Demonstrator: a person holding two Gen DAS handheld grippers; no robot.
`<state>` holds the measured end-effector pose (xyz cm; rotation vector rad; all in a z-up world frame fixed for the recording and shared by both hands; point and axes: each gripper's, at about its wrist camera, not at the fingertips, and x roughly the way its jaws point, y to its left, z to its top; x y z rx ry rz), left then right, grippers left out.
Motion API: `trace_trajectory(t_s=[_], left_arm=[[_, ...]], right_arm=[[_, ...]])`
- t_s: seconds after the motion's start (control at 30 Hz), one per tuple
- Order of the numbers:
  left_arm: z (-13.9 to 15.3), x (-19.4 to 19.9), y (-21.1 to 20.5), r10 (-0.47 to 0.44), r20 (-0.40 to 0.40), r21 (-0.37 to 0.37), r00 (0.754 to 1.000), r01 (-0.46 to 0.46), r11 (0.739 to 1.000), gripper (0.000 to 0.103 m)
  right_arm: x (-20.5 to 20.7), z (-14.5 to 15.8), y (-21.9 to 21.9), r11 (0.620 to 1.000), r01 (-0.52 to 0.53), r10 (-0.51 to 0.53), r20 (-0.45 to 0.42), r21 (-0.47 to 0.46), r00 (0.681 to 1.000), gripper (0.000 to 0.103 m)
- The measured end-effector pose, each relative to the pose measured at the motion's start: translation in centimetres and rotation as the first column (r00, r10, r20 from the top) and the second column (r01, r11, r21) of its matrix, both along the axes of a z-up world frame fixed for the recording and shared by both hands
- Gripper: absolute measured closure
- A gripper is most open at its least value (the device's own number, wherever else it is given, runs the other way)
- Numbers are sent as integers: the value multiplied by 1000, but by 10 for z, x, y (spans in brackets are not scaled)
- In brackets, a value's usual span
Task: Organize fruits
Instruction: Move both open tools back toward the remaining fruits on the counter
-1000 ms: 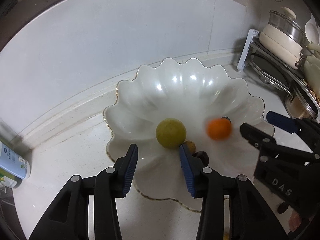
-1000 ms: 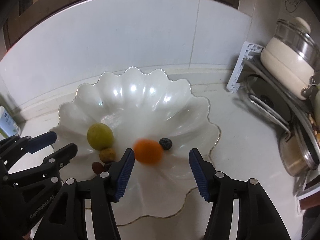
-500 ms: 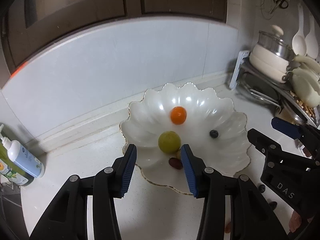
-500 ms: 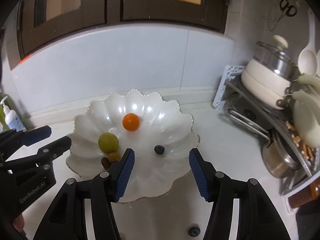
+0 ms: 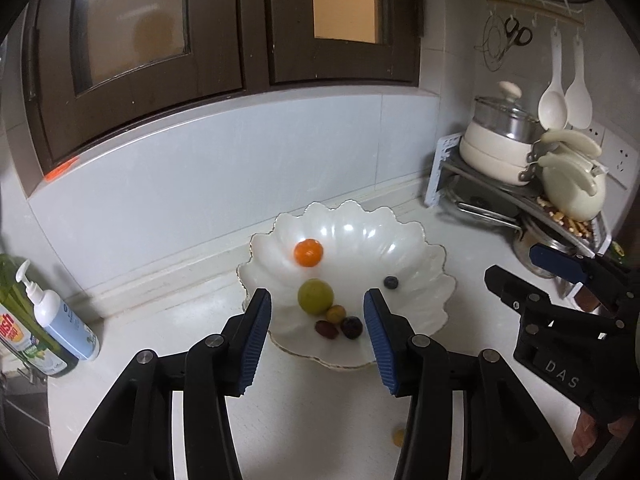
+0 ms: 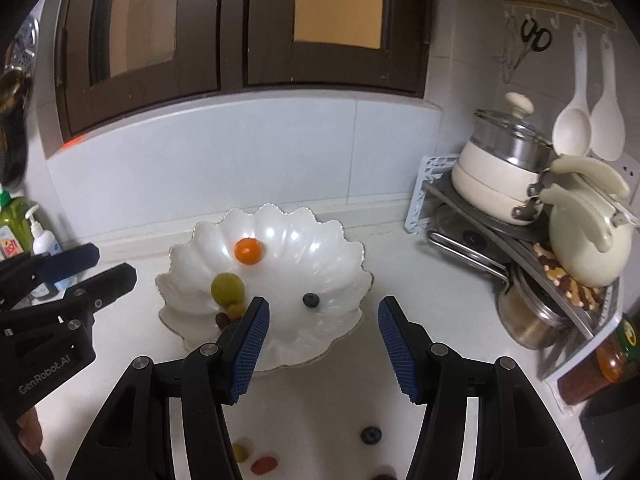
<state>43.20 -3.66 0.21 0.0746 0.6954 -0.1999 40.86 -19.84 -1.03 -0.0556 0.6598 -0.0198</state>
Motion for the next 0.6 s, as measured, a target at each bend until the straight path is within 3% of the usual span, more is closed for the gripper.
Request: trace_trajectory(t_s=[0.6], left_arm=[[10,-59,-9,-55,44,-27,997,57,998,53]], right_arm=[[-62,21,-9,997,76,-76,96,6,992,45]])
